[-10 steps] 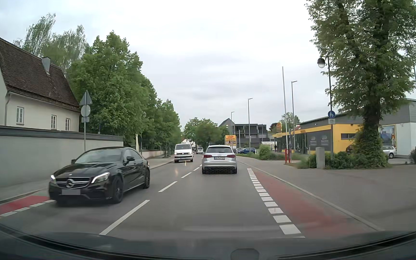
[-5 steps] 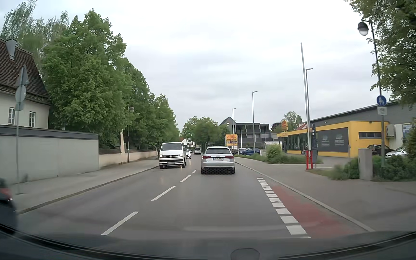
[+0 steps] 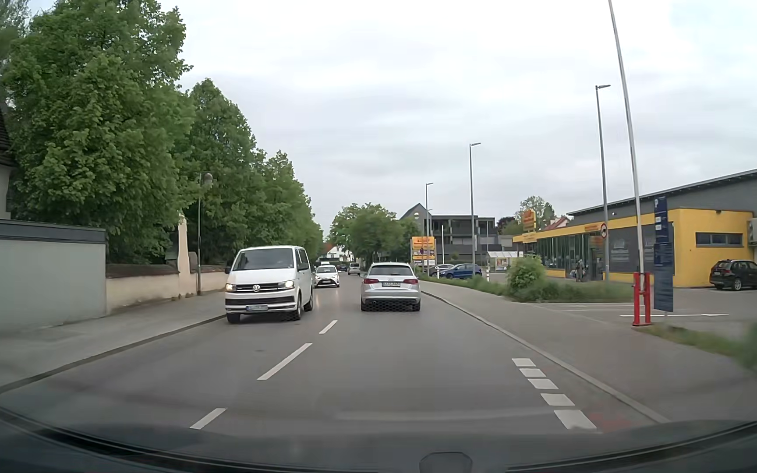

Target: Follow the waypoints while adhering to traffic rules and regulations

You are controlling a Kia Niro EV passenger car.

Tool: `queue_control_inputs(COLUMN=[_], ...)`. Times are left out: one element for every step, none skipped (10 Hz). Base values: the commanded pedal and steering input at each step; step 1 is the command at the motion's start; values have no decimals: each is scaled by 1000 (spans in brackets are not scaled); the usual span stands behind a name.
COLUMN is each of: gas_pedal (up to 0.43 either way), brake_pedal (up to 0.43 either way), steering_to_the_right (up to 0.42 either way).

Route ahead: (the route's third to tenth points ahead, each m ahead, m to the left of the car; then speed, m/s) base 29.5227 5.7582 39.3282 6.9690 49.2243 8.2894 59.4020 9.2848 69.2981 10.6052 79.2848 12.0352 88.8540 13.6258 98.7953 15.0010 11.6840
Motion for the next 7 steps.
queue_control_inputs(gas_pedal=[130, 130, 130, 130, 130, 138, 150], brake_pedal=[0, 0, 0, 0, 0, 0, 0], steering_to_the_right=[-5, -7, -8, -11, -14, -15, -15])
